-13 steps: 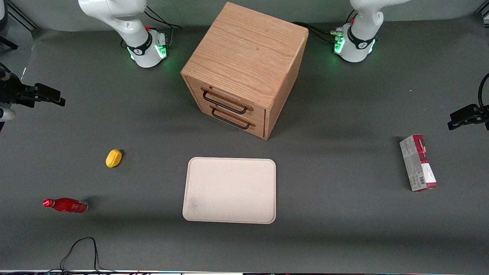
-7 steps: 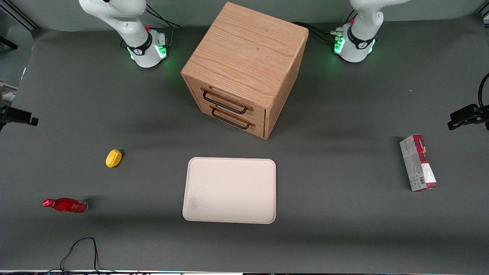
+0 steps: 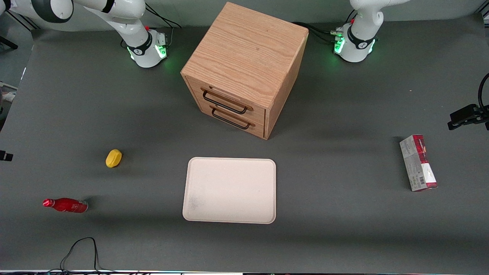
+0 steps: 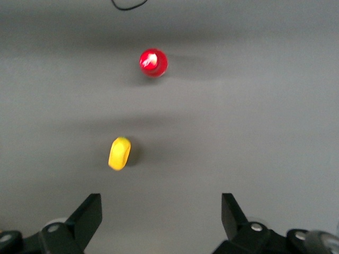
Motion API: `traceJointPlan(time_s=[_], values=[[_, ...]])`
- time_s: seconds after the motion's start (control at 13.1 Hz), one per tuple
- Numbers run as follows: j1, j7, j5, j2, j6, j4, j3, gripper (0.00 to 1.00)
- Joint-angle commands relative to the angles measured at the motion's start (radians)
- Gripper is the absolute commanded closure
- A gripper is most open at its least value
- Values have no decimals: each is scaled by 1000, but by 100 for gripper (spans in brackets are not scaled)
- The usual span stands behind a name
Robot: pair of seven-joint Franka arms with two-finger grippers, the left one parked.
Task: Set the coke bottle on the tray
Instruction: 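Move the open right gripper over the red Coca-Cola bottle's neck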
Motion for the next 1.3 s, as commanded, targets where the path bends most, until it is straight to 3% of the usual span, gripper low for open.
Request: traceJointPlan(time_s=[0.0,0.38,1.22], values=[[-25,-24,17,87,83,67,20,0],[-26,-8,16,204,243,78,72,0],[-2,25,19,296,378,44,86,0]])
